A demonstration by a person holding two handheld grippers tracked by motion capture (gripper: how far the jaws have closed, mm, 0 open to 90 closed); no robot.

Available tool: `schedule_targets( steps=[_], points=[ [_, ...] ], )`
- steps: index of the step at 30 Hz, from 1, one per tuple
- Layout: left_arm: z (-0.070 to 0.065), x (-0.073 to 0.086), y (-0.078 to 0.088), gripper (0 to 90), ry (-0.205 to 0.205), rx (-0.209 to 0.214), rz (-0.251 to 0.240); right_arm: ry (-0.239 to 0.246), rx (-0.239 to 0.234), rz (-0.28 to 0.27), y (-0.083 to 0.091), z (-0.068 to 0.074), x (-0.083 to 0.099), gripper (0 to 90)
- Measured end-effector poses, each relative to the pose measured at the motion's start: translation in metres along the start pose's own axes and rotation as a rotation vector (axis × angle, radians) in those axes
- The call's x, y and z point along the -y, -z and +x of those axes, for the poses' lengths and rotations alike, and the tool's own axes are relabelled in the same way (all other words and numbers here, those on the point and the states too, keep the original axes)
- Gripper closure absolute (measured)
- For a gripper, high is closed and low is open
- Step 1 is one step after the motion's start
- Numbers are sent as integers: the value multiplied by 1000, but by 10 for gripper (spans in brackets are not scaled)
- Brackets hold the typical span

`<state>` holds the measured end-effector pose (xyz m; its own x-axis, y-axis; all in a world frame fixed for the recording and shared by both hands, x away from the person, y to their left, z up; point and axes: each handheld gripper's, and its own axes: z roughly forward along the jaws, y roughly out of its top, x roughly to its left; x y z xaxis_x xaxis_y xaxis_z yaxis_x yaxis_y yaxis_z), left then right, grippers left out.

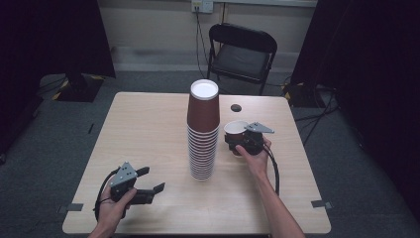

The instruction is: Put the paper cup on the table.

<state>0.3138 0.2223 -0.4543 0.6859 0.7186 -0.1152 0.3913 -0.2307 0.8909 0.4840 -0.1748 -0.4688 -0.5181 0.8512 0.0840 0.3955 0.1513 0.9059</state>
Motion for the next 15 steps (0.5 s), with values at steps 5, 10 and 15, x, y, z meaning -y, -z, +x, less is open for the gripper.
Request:
schedule_targets(
  steps=[5, 10, 15],
  points=[
    [0, 0, 0, 165, -1, 0, 0, -17, -8, -10, 5, -1, 8, 112],
    [0, 0, -1, 165, -1, -1, 2, -13, -21, 6, 16, -4, 12, 111],
    [-1, -1, -1, 165, -3, -2, -1, 1, -21, 25, 24, -2, 17, 107]
  ],
)
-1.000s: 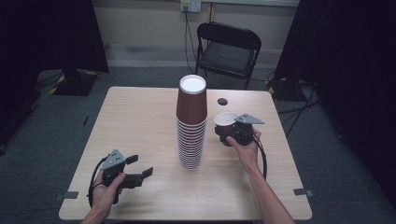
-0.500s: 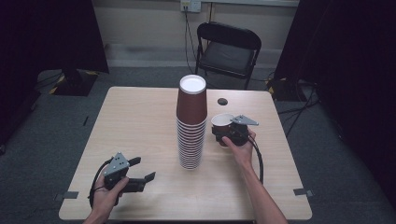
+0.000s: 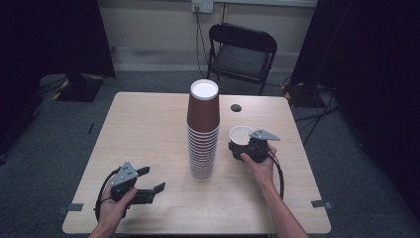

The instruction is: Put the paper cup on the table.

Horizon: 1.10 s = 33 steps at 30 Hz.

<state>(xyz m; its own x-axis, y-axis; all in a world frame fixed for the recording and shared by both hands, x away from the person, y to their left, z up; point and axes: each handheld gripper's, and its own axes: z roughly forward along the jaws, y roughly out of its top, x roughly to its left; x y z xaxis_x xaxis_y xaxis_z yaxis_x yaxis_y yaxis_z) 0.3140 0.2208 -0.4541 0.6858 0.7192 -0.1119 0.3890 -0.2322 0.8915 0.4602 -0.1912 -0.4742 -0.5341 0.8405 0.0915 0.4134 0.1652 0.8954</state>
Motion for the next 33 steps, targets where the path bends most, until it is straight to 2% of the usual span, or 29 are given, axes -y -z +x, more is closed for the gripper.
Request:
schedule_targets(
  steps=[7, 8, 16, 24, 33],
  points=[
    [0, 0, -1, 165, 15, 10, 1, 3, -2, 40, 4, -1, 7, 117],
    [0, 0, -1, 165, 16, 10, 0, 0, -6, 60, 4, 0, 10, 122],
    [0, 0, -1, 165, 19, 11, 0, 4, -24, 91, 8, -1, 11, 125],
    [0, 0, -1, 165, 18, 13, 0, 13, -13, 135, 15, -3, 22, 129],
    [-1, 0, -1, 165, 19, 12, -1, 26, -19, 157, 23, -4, 24, 129]
  ],
)
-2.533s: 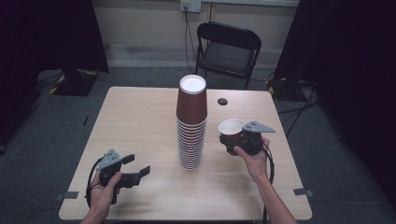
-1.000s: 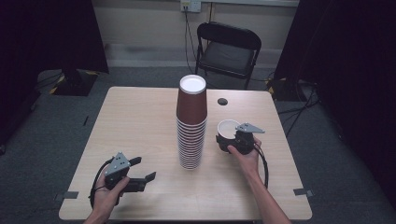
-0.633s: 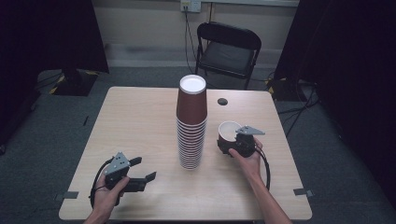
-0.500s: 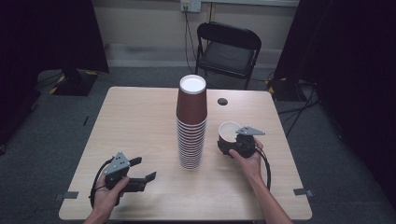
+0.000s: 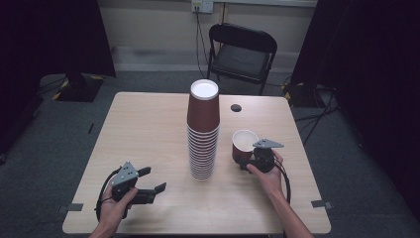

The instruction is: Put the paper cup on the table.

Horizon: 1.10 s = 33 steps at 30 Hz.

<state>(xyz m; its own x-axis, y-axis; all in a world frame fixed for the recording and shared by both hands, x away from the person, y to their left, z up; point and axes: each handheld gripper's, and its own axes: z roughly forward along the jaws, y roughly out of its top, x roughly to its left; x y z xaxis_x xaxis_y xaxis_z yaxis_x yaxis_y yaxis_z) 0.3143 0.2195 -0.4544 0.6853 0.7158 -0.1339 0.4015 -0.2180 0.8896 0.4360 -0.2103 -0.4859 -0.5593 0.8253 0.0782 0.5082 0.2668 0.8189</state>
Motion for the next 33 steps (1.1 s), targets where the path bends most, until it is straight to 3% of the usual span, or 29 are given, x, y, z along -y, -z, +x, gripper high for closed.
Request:
schedule_targets(
  steps=[9, 15, 24, 31, 33],
  points=[
    [1, 0, 0, 165, -7, -13, -3, -21, -21, 7, 14, 1, 5, 129],
    [3, 0, 0, 166, -1, -30, 2, -39, -10, -3, 28, -3, 6, 129],
    [13, -1, 0, 172, 34, -107, 27, -102, -13, -25, 54, -6, 11, 138],
    [9, -6, -2, 172, -16, -130, 57, -111, -6, -12, 80, -2, 18, 141],
    [7, -6, 0, 172, -28, -127, 59, -139, -11, -28, 88, 0, 24, 141]
  ],
)
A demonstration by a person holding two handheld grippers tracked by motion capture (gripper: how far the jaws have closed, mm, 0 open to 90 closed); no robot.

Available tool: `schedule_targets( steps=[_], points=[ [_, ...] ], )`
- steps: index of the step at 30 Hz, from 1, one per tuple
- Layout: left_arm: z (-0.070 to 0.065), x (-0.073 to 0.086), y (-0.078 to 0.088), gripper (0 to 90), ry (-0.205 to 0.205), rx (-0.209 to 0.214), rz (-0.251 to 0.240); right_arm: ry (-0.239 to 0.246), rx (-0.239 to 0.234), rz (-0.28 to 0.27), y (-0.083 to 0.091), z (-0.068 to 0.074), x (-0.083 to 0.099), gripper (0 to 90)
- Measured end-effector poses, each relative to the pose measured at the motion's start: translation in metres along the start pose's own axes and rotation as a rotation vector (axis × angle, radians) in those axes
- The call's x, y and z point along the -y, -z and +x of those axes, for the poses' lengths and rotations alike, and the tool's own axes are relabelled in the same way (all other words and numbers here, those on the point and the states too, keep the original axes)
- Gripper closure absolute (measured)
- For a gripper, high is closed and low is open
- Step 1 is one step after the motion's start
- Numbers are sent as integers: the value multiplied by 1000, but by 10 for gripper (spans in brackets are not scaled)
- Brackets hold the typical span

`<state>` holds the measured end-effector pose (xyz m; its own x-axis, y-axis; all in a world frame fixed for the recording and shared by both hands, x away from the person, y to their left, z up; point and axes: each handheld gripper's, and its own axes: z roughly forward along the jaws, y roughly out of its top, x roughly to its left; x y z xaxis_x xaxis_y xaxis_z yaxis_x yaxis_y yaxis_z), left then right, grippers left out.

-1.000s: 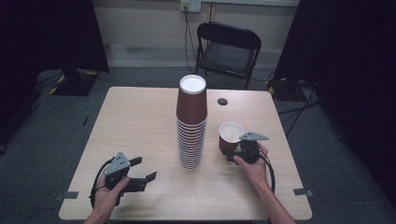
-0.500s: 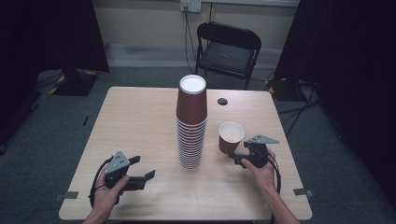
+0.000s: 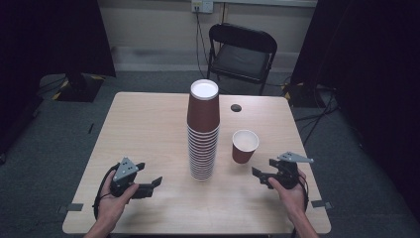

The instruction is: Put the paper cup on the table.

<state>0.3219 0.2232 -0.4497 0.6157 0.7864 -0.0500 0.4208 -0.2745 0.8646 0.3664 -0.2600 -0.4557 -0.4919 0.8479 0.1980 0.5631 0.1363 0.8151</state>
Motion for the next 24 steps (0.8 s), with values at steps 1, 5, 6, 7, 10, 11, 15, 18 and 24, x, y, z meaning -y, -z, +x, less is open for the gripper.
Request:
schedule_targets(
  steps=[1, 5, 6, 7, 10, 11, 15, 18, 24],
  points=[
    [0, 1, 1, 170, -1, 0, 1, -2, 2, 4, 4, 1, 3, 142],
    [0, 3, 4, 170, 10, -2, 10, -23, 11, 21, 16, 3, 12, 151],
    [1, 3, 5, 170, 15, -3, 7, -27, 19, 21, 20, 4, 13, 158],
    [1, 4, 5, 170, 25, -2, 3, -30, 27, 28, 24, 5, 14, 160],
    [2, 4, 9, 170, 45, -9, 7, -34, 25, 27, 35, 10, 19, 160],
    [3, 5, 11, 170, 51, -9, 3, -33, 34, 36, 38, 13, 21, 160],
    [4, 13, 13, 170, 55, -27, 17, -45, 39, 27, 48, 18, 33, 160],
    [4, 16, 15, 173, 71, -20, 20, -46, 36, 23, 51, 20, 39, 159],
    [9, 20, 16, 157, 73, -63, 37, -38, 55, 28, 51, 20, 46, 148]
  ],
)
